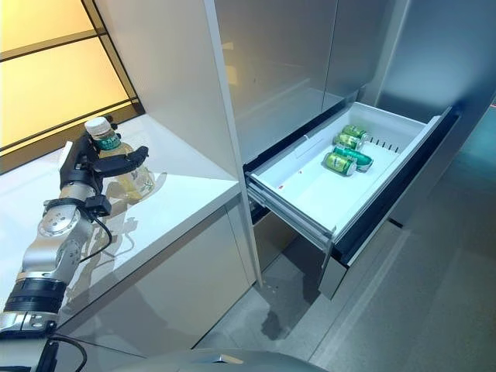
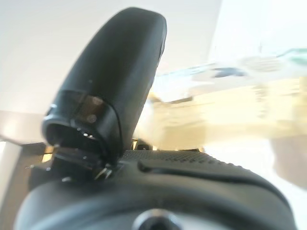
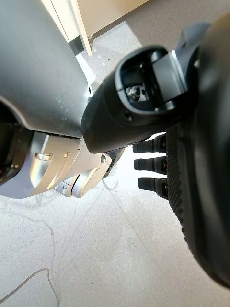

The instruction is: Put drinks into fridge and close the fridge

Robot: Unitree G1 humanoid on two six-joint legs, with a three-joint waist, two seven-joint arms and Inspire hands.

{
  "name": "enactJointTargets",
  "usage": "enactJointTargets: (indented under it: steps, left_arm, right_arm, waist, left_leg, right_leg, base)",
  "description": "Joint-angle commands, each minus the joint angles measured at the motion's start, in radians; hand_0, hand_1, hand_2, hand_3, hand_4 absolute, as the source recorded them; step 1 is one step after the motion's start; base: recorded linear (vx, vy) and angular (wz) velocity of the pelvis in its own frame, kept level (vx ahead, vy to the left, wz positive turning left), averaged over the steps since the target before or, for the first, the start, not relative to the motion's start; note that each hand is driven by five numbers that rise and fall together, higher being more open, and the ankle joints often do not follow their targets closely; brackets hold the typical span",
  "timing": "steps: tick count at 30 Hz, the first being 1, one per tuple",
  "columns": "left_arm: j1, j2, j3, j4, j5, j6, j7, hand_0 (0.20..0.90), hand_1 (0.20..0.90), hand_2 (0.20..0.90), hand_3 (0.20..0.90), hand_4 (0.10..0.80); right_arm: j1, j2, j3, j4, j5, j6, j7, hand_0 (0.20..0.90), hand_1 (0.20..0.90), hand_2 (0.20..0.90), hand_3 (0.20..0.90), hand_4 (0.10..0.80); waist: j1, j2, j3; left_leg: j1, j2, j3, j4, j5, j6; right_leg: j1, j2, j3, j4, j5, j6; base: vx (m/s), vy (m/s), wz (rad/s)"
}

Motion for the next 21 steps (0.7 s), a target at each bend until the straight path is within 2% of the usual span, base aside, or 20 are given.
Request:
enactJointTargets:
  steps: [1, 5, 6, 7, 21]
  left_arm:
    - [-0.094, 0.044, 0.001, -0.039, 0.032, -0.067, -0.01, 0.9, 0.9, 0.9, 0.9, 0.8]
    - [-0.09, 0.032, -0.003, -0.047, 0.033, -0.071, -0.003, 0.9, 0.9, 0.9, 0.9, 0.8]
    - [-0.089, 0.031, -0.005, -0.05, 0.034, -0.07, 0.001, 0.521, 0.521, 0.521, 0.458, 0.358]
    - [-0.088, 0.03, -0.006, -0.053, 0.033, -0.072, 0.002, 0.3, 0.3, 0.3, 0.2, 0.1]
    - [-0.086, 0.025, 0.016, -0.089, 0.018, -0.14, 0.054, 0.3, 0.3, 0.3, 0.2, 0.1]
  right_arm:
    - [-0.051, 0.066, 0.002, -0.003, 0.006, -0.003, 0.039, 0.9, 0.9, 0.9, 0.9, 0.8]
    - [-0.052, 0.068, -0.001, -0.001, 0.005, -0.004, 0.037, 0.9, 0.9, 0.9, 0.9, 0.8]
    - [-0.051, 0.068, 0.0, -0.002, 0.006, -0.004, 0.036, 0.9, 0.9, 0.9, 0.9, 0.8]
    - [-0.051, 0.068, 0.001, -0.002, 0.006, -0.004, 0.036, 0.9, 0.9, 0.9, 0.9, 0.8]
    - [-0.047, 0.07, 0.001, -0.007, 0.006, -0.005, 0.03, 0.9, 0.9, 0.9, 0.9, 0.8]
  waist:
    - [-0.019, -0.028, 0.007]
    - [-0.019, -0.028, 0.008]
    - [-0.019, -0.028, 0.008]
    - [-0.019, -0.028, 0.008]
    - [-0.019, -0.031, 0.009]
  left_leg:
    - [-0.009, -0.116, 0.032, 0.006, -0.052, 0.088]
    - [-0.008, -0.115, 0.033, 0.006, -0.052, 0.088]
    - [-0.008, -0.116, 0.032, 0.006, -0.051, 0.088]
    - [-0.008, -0.116, 0.032, 0.006, -0.051, 0.088]
    - [-0.007, -0.116, 0.032, 0.006, -0.052, 0.088]
  right_leg:
    - [0.017, 0.021, 0.021, 0.029, -0.049, 0.005]
    - [0.017, 0.02, 0.02, 0.03, -0.048, 0.005]
    - [0.017, 0.02, 0.02, 0.029, -0.048, 0.005]
    - [0.017, 0.02, 0.02, 0.029, -0.047, 0.006]
    - [0.019, 0.02, 0.02, 0.028, -0.049, 0.004]
  base:
    - [0.0, 0.0, 0.0]
    - [0.0, 0.0, 0.0]
    - [0.0, 0.0, 0.0]
    - [0.0, 0.0, 0.0]
    - [0.0, 0.0, 0.0]
